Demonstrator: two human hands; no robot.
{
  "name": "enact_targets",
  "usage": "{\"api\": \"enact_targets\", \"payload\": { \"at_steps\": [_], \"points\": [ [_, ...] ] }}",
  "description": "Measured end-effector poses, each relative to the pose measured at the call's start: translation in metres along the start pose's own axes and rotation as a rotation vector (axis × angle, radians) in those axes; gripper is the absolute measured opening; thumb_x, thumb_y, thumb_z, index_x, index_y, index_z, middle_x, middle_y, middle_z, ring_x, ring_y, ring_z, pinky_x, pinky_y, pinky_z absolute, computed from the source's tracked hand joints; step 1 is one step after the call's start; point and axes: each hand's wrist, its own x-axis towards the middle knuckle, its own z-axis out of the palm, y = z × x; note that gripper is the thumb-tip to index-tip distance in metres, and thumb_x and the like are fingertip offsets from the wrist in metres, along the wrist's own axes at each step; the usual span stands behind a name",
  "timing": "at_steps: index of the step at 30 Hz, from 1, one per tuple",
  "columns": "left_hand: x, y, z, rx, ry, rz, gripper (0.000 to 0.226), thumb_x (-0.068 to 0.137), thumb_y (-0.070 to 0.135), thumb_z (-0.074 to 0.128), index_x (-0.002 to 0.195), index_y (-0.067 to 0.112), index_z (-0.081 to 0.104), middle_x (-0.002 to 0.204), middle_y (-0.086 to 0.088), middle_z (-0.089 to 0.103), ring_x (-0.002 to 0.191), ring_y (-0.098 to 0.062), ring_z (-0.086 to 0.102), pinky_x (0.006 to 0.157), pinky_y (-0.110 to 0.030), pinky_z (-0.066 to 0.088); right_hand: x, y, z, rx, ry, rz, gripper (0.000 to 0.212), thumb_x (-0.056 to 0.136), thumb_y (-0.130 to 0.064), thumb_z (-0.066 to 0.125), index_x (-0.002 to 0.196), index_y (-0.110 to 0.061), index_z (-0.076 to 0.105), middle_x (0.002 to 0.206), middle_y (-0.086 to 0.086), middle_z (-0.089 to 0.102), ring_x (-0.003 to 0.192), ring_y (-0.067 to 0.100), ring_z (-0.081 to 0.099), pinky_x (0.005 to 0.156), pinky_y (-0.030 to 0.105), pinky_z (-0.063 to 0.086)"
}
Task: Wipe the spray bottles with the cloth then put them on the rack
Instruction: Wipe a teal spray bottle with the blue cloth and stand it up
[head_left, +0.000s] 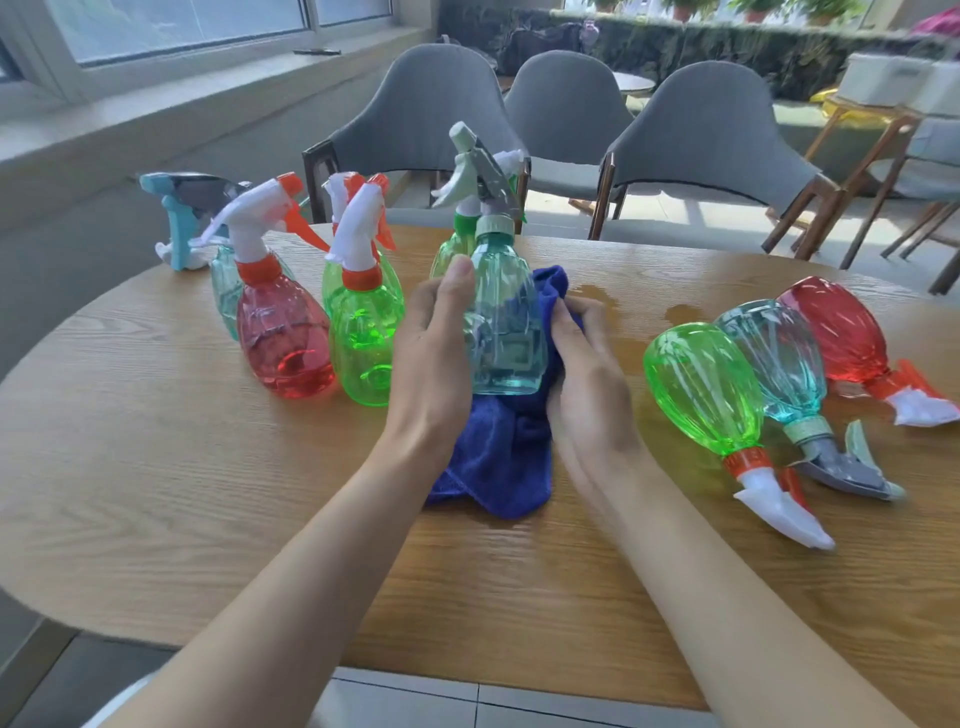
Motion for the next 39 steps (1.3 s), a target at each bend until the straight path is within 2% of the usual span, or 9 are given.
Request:
{"api": "enact_targets", "payload": {
  "at_steps": [8, 13, 17, 20, 23, 26, 30, 34, 39],
  "points": [
    [-0.003, 0.004, -0.005, 0.020, -0.128, -0.037, 0.051, 0.094, 0.063, 0.061, 0.121, 0.021, 0.075, 0.116, -0.010, 0.078, 0.114, -0.034, 0.074, 0.103, -0.066, 0.056, 0.004, -0.001, -0.005, -0.082, 0.022, -0.005, 0.013, 0.107, -0.034, 0.059, 0.108, -0.023, 0.066, 0.106, 0.004, 0.074, 0.098, 0.019, 0.070, 0.092, 0.046, 0.056],
    [-0.008, 0.002, 0.001, 0.099, -0.123, 0.002, 0.038, 0.094, 0.065, 0.060, 0.104, 0.033, 0.078, 0.110, 0.005, 0.079, 0.113, -0.020, 0.073, 0.104, -0.057, 0.056, 0.003, -0.009, -0.007, -0.072, 0.061, 0.020, 0.025, 0.112, -0.029, 0.051, 0.118, -0.014, 0.070, 0.111, 0.011, 0.076, 0.101, 0.024, 0.072, 0.096, 0.050, 0.058],
    [0.001, 0.006, -0.005, 0.102, 0.020, 0.019, 0.023, 0.106, 0.054, 0.056, 0.104, 0.037, 0.071, 0.100, 0.021, 0.073, 0.094, 0.014, 0.065, 0.094, -0.026, 0.048, -0.004, -0.001, -0.001, -0.406, -0.010, -0.097, 0.041, 0.098, -0.040, 0.064, 0.136, -0.025, 0.068, 0.131, -0.006, 0.073, 0.128, 0.015, 0.065, 0.117, 0.050, 0.045],
    [0.005, 0.005, -0.008, 0.098, 0.012, 0.018, 0.032, 0.104, 0.059, 0.057, 0.111, 0.032, 0.073, 0.113, 0.010, 0.076, 0.115, -0.009, 0.070, 0.107, -0.041, 0.050, -0.005, -0.001, -0.003, -0.474, -0.038, -0.138, 0.053, 0.099, -0.039, 0.062, 0.149, -0.022, 0.060, 0.142, -0.011, 0.067, 0.137, 0.007, 0.058, 0.122, 0.043, 0.040],
    [-0.003, 0.005, -0.003, 0.135, -0.060, 0.063, 0.035, 0.107, 0.054, 0.056, 0.112, 0.023, 0.072, 0.106, 0.003, 0.077, 0.107, -0.016, 0.073, 0.099, -0.040, 0.056, 0.001, -0.008, -0.009, -0.304, -0.006, -0.073, 0.040, 0.104, -0.038, 0.061, 0.141, -0.023, 0.066, 0.133, -0.003, 0.074, 0.130, 0.019, 0.066, 0.117, 0.052, 0.047],
    [-0.011, 0.005, 0.002, 0.180, -0.139, 0.088, 0.032, 0.109, 0.046, 0.056, 0.118, 0.019, 0.071, 0.093, 0.012, 0.077, 0.093, 0.001, 0.072, 0.088, -0.022, 0.055, 0.004, -0.012, -0.012, -0.185, 0.039, 0.033, 0.037, 0.099, -0.047, 0.062, 0.128, -0.025, 0.073, 0.125, 0.003, 0.077, 0.122, 0.024, 0.071, 0.113, 0.059, 0.049],
    [-0.009, 0.006, 0.002, 0.177, -0.126, 0.085, 0.029, 0.108, 0.049, 0.058, 0.109, 0.024, 0.072, 0.087, 0.008, 0.073, 0.087, -0.010, 0.070, 0.091, -0.042, 0.057, -0.001, -0.011, -0.012, -0.322, 0.002, -0.048, 0.035, 0.105, -0.039, 0.058, 0.136, -0.025, 0.067, 0.124, -0.001, 0.076, 0.121, 0.022, 0.070, 0.112, 0.057, 0.050],
    [-0.013, 0.007, 0.001, 0.185, -0.165, 0.134, 0.023, 0.108, 0.041, 0.060, 0.108, 0.022, 0.072, 0.082, 0.004, 0.073, 0.078, -0.005, 0.067, 0.078, -0.024, 0.055, -0.001, -0.019, -0.015, -0.297, 0.012, -0.048, 0.026, 0.109, -0.033, 0.058, 0.129, -0.022, 0.070, 0.117, 0.000, 0.078, 0.112, 0.019, 0.073, 0.103, 0.046, 0.056],
    [-0.022, 0.003, 0.004, 0.232, -0.205, 0.185, 0.017, 0.107, 0.041, 0.064, 0.110, 0.027, 0.074, 0.098, -0.017, 0.076, 0.086, -0.009, 0.070, 0.075, -0.019, 0.055, -0.001, -0.022, -0.015, 0.032, -0.001, 0.129, 0.033, 0.112, -0.037, 0.048, 0.117, -0.017, 0.074, 0.111, 0.007, 0.077, 0.101, 0.019, 0.074, 0.087, 0.036, 0.059]
  ]
}}
